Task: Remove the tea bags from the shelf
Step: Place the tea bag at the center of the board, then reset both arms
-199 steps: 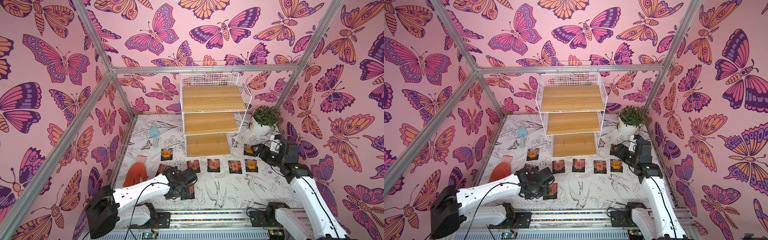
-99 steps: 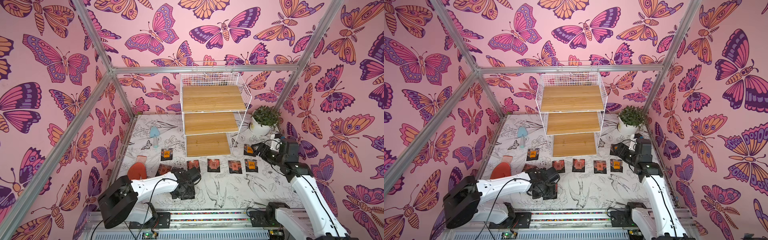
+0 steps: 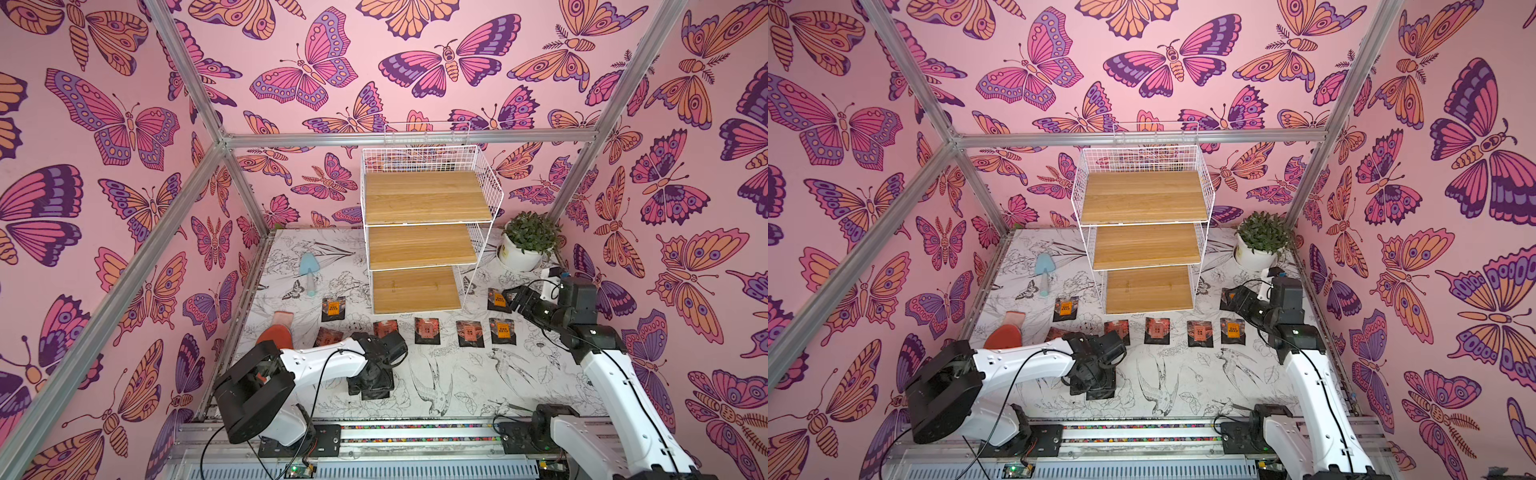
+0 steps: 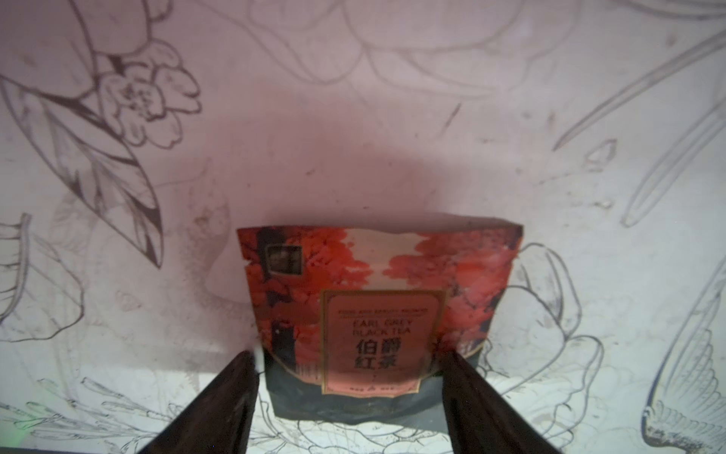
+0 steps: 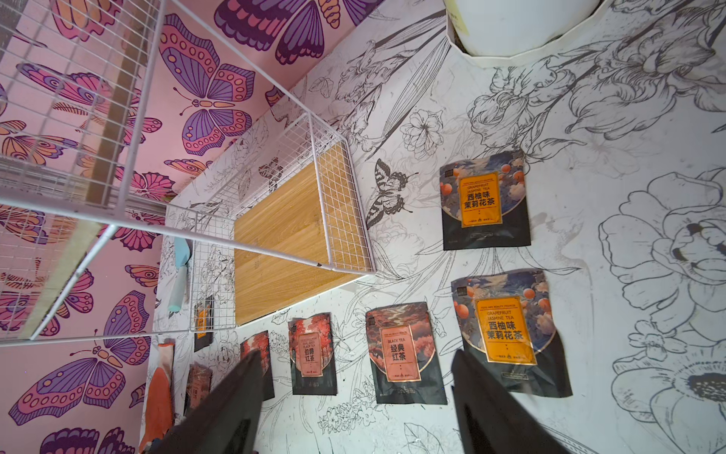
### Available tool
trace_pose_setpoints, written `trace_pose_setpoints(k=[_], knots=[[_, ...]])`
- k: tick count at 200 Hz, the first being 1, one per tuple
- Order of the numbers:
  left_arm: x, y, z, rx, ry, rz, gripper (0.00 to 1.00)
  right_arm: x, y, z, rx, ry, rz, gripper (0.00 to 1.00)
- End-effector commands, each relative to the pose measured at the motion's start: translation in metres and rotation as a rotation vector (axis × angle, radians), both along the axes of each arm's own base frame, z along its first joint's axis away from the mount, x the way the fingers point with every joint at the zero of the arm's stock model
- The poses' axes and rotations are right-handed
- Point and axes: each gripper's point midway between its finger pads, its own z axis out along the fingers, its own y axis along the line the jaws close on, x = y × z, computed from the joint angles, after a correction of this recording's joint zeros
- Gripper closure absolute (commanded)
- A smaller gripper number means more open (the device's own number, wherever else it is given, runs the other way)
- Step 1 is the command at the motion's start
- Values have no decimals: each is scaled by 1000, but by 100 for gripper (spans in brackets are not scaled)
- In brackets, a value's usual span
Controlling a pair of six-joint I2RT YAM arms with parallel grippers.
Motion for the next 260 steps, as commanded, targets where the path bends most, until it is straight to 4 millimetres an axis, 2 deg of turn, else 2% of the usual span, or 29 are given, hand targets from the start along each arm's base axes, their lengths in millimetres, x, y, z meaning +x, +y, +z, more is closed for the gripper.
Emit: trace_pose_setpoints(k=[1, 33, 108, 158, 186, 201, 219, 235, 260], knots=[[6, -20, -7, -74, -4, -24, 24, 2, -3, 9, -21, -21, -5, 21], [10, -29, 0, -100, -18, -35, 24, 2, -4, 9, -21, -21, -6, 21], [12, -42, 2, -108, -18, -63, 24, 1, -4, 10, -24, -24, -7, 21], [10, -37, 4, -109, -23, -58, 24, 2, -4, 11, -20, -25, -8, 21], [9, -31, 18, -99, -43, -64, 20, 1, -5, 11, -28, -26, -7, 21], [10, -23, 28, -78, -69, -60, 16, 1, -5, 11, -28, -24, -7, 21], [12, -18, 39, -83, -102, -57, 1, 1, -5, 13, -29, -29, -8, 21], [14, -16, 48, -95, -126, -55, 0, 0, -5, 14, -31, -28, -11, 21], [20, 0, 59, -70, -174, -48, 0, 0, -8, 16, -48, -32, -19, 21]])
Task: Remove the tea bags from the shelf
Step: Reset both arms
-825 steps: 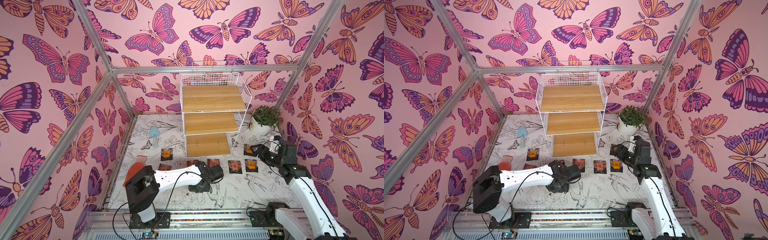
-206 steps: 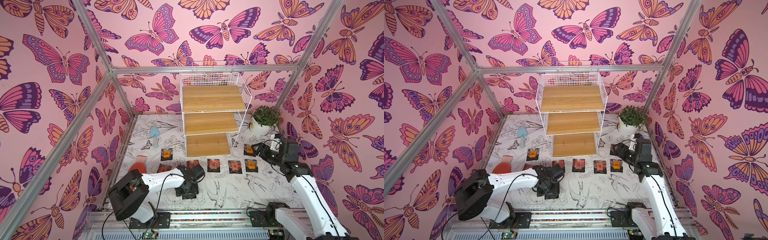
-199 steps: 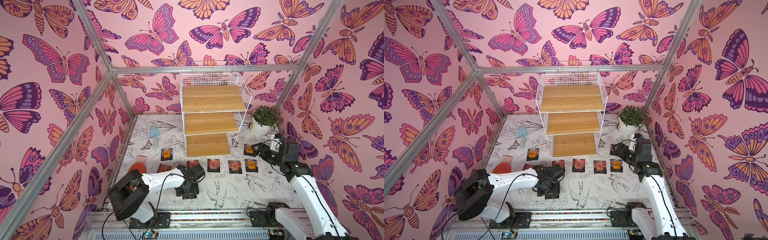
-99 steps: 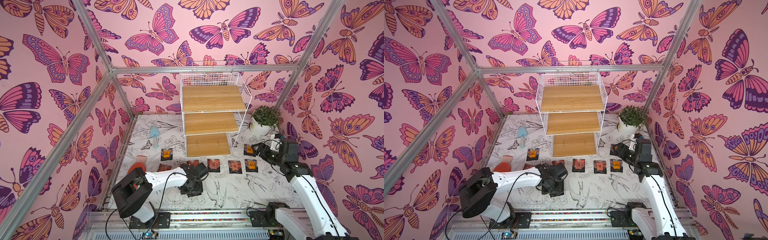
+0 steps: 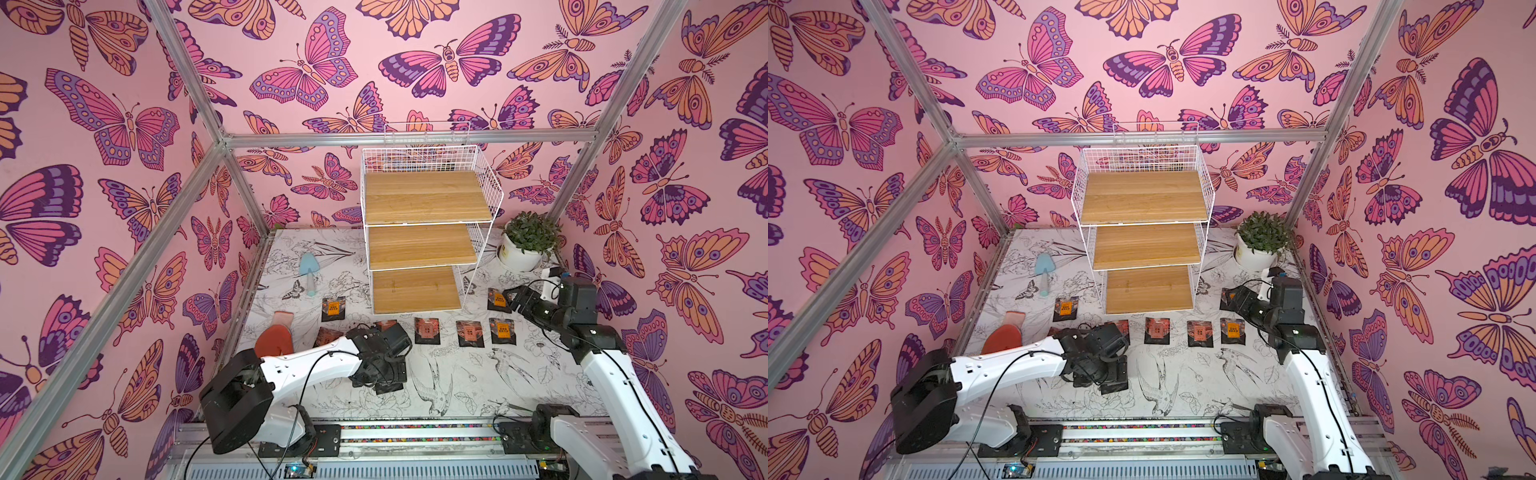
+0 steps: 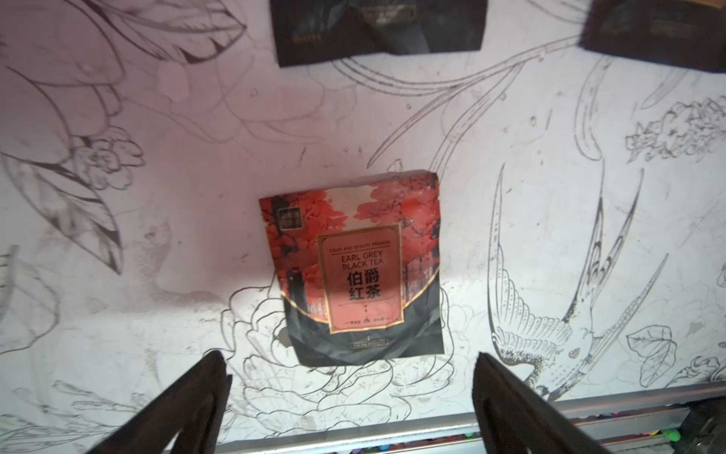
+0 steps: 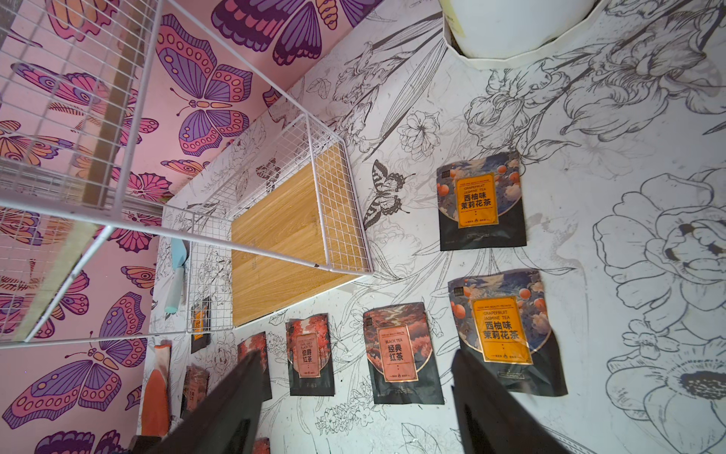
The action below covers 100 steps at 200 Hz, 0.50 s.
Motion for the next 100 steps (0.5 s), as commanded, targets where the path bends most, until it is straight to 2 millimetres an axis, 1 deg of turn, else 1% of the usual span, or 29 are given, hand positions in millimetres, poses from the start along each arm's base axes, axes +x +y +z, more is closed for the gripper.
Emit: trace_pose_setpoints(k=[1, 8, 11, 24, 35, 49, 65, 69, 74, 80, 85, 87, 89, 100], knots=[[5, 24, 14, 62, -59, 4, 0, 0, -7, 15, -39, -36, -13, 21], [10, 29, 17, 80, -85, -12, 0, 0, -8, 16, -47, -37, -18, 20], [13, 30, 27, 61, -121, -18, 0, 1, -9, 16, -53, -39, -24, 20], [25, 38, 48, 80, -223, -70, 0, 2, -17, 15, -86, -38, -59, 18], [39, 50, 68, 120, -341, -88, 0, 4, -27, 13, -126, -33, -104, 15], [60, 72, 97, 194, -512, -93, 0, 6, -42, 9, -184, -35, -171, 0], [85, 99, 129, 309, -719, -89, 0, 10, -57, 7, -240, -70, -235, 1], [93, 102, 138, 329, -781, -91, 0, 11, -59, 7, -250, -83, -249, 1], [99, 109, 142, 377, -840, -112, 0, 13, -63, 8, -265, -103, -262, 1], [110, 110, 154, 406, -938, -137, 0, 16, -67, 8, -281, -126, -280, 1], [115, 112, 157, 441, -1002, -167, 0, 18, -70, 8, -295, -149, -294, 1], [119, 112, 165, 451, -1038, -181, 0, 19, -71, 8, -302, -158, -297, 1], [120, 114, 163, 455, -1052, -176, 0, 20, -72, 9, -308, -169, -300, 1], [130, 120, 170, 466, -1146, -199, 0, 25, -77, 9, -344, -217, -317, 1]])
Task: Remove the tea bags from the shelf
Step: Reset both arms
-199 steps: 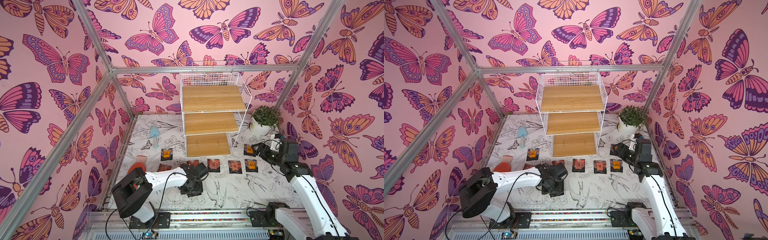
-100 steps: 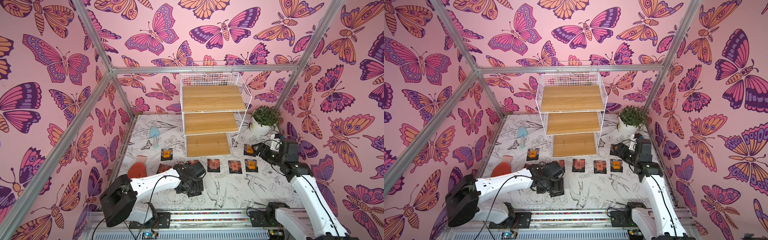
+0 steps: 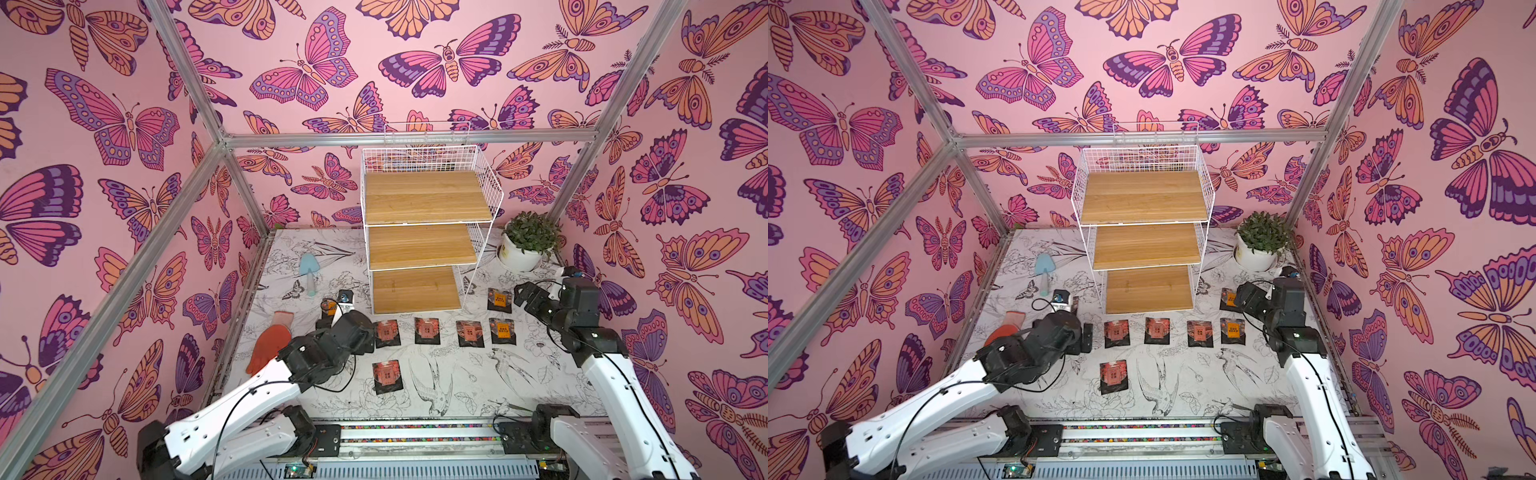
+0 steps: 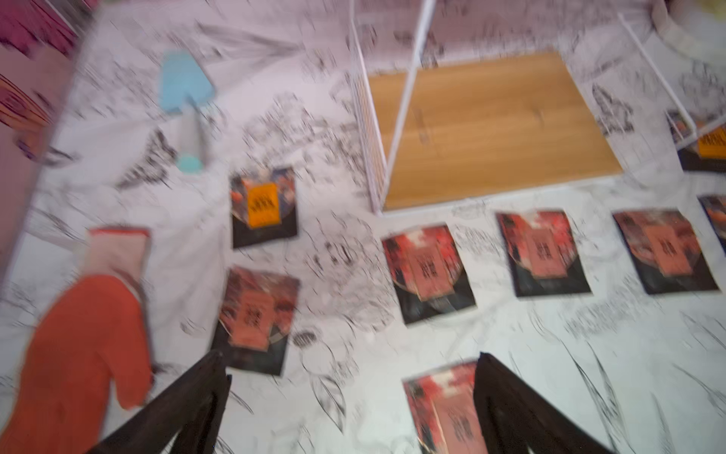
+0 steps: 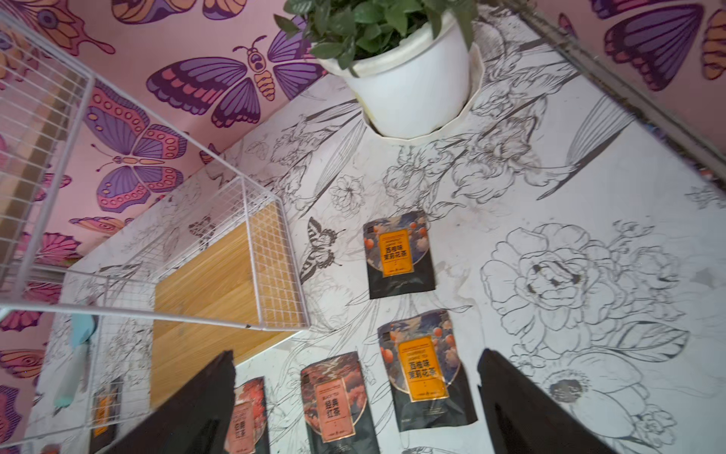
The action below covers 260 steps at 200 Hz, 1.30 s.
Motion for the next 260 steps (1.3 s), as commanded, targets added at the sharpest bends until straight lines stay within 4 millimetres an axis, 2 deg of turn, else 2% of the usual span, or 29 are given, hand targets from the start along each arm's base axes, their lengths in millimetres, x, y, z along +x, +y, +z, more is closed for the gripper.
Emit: trace_pose_setpoints(k=[1, 12, 30, 43, 53, 58, 60, 64, 75, 93, 98, 104, 119, 133, 139, 147, 167, 171, 175, 180, 192, 217, 260], knots=[[31, 27, 32, 260, -294, -20, 0, 12, -25, 9, -131, -121, -93, 1], [38, 42, 35, 274, -327, 1, 0, 16, -27, 9, -175, -153, -83, 1], [49, 94, 29, 263, -347, 190, 0, 19, -37, -1, -233, -151, -112, 1], [56, 121, 10, 169, -329, 280, 0, 21, -44, -8, -254, -153, -151, 1], [62, 132, -10, 57, -322, 314, 0, 24, -49, -12, -275, -164, -174, 1], [68, 136, -11, -3, -344, 332, 0, 25, -51, -14, -287, -171, -183, 1], [66, 137, -24, -18, -326, 338, 0, 26, -52, -15, -293, -174, -190, 1], [69, 140, -33, -50, -323, 350, 0, 27, -55, -16, -306, -179, -200, 1], [79, 142, -48, -89, -331, 368, 0, 30, -60, -18, -337, -191, -223, 1], [98, 140, -76, -57, -287, 356, 0, 35, -66, -26, -404, -199, -234, 1], [107, 140, -72, -46, -310, 357, 0, 37, -67, -27, -416, -209, -234, 1], [114, 140, -82, -12, -260, 350, 0, 40, -67, -30, -433, -211, -227, 1], [130, 137, -84, 60, -186, 304, 0, 46, -65, -37, -444, -229, -217, 1], [139, 141, -95, 39, -253, 314, 0, 53, -58, -46, -453, -258, -193, 1], [140, 141, -105, 30, -256, 305, 1, 57, -55, -51, -491, -254, -167, 1], [143, 141, -100, 37, -302, 301, 0, 61, -50, -58, -542, -240, -160, 1], [141, 143, -106, 35, -217, 312, 0, 67, -31, -83, -582, -289, -88, 1], [141, 143, -105, 32, -224, 315, 0, 67, -30, -86, -590, -307, -88, 1], [141, 144, -105, 28, -231, 320, 0, 68, -30, -80, -584, -354, -104, 1], [141, 145, -105, 25, -243, 325, 0, 65, -29, -90, -579, -332, -96, 1], [141, 145, -103, 24, -247, 325, 0, 71, -24, -90, -587, -344, -64, 1], [141, 144, -104, 25, -248, 323, 0, 75, -25, -99, -566, -250, -39, 1], [142, 144, -104, 25, -242, 323, 0, 77, -26, -98, -560, -251, -39, 1]])
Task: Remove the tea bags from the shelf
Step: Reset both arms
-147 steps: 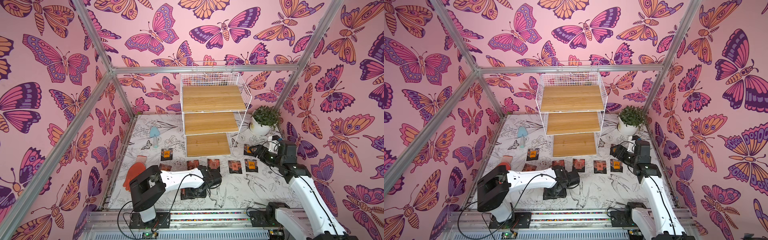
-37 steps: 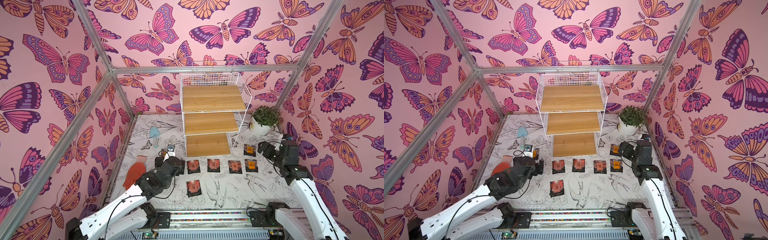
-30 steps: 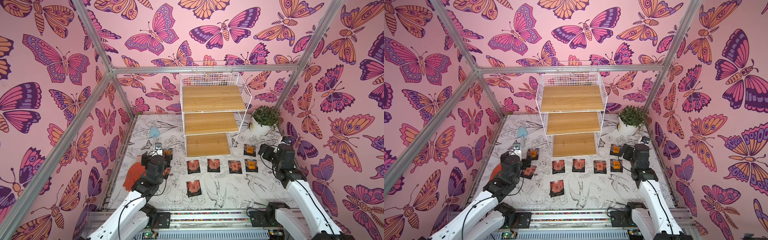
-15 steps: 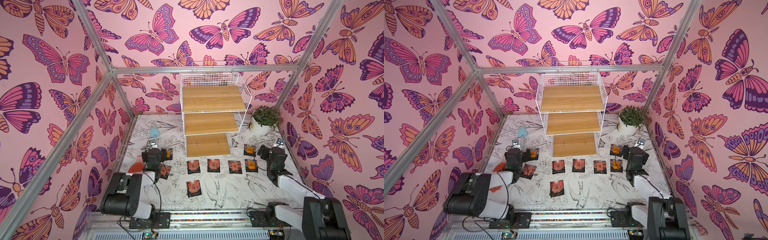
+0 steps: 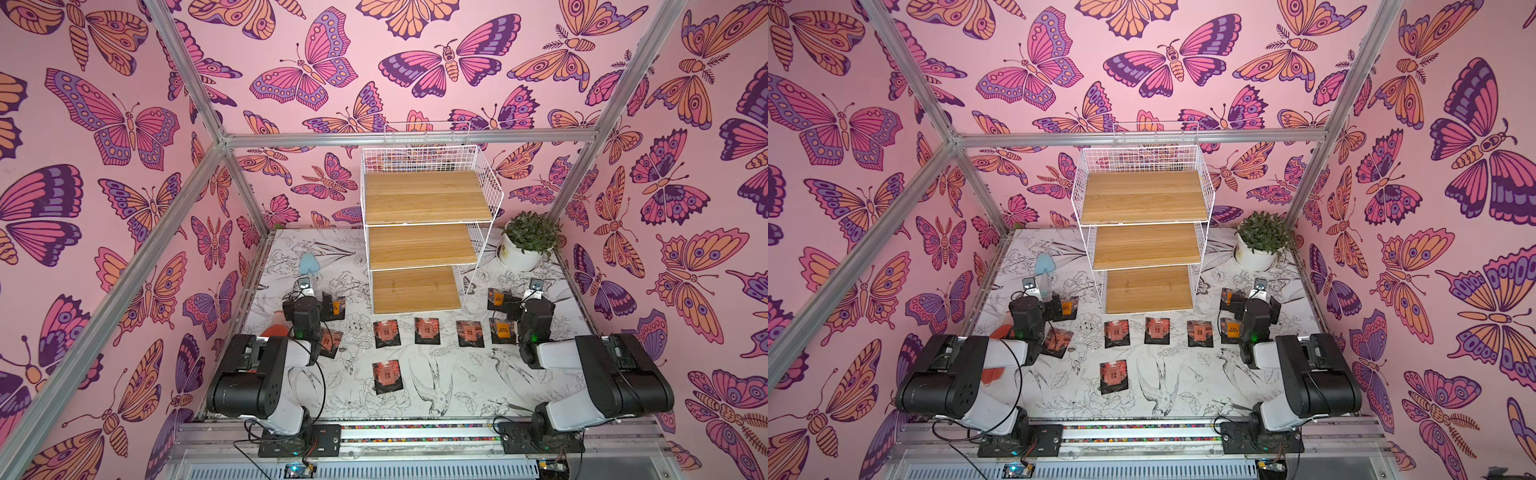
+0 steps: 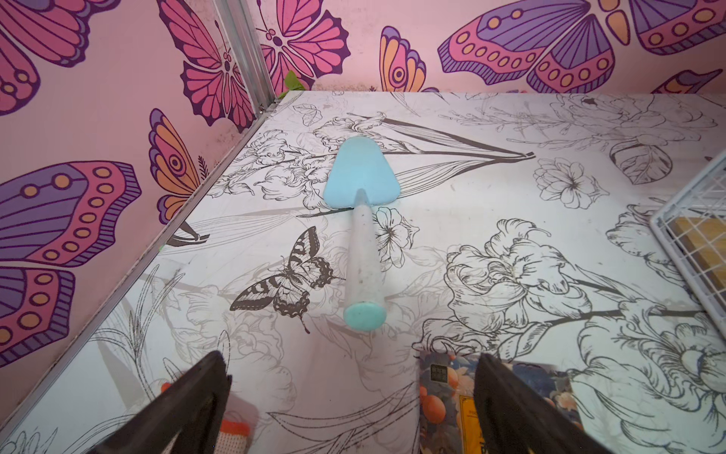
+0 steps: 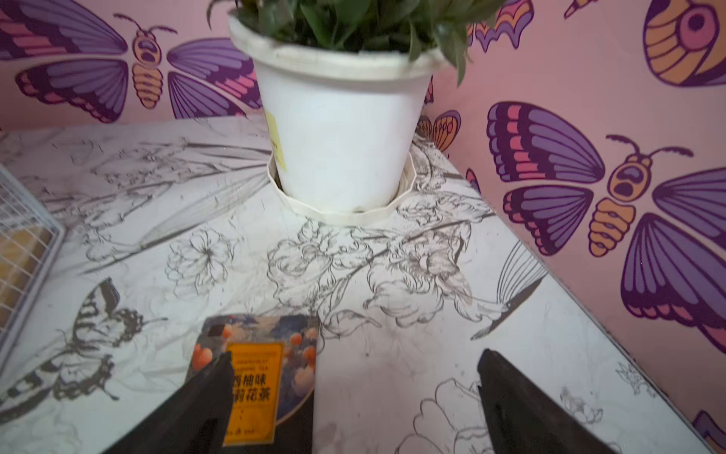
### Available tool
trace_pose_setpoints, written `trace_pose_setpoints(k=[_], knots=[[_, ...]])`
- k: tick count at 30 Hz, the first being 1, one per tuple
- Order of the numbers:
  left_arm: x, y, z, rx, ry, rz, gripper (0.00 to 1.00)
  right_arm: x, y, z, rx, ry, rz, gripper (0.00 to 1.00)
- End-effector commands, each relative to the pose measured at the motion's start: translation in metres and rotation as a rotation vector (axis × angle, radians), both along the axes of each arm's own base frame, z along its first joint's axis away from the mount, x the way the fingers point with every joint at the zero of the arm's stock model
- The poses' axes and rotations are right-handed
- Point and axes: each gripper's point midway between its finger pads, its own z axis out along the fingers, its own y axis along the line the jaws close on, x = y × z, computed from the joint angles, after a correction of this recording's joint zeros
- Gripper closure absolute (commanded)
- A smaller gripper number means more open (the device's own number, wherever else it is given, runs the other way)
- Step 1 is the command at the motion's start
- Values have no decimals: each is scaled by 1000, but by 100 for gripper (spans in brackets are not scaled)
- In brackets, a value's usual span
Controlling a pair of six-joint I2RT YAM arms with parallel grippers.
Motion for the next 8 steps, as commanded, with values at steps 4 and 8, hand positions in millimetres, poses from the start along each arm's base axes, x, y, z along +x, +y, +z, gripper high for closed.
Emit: trace_pose_setpoints(k=[4, 8], knots=[[3, 0, 5, -11, -19, -10, 0, 2, 0, 4, 2, -8, 9, 1], [3, 0, 5, -21, -17, -17, 0, 2, 1, 3, 2, -6, 10, 1]])
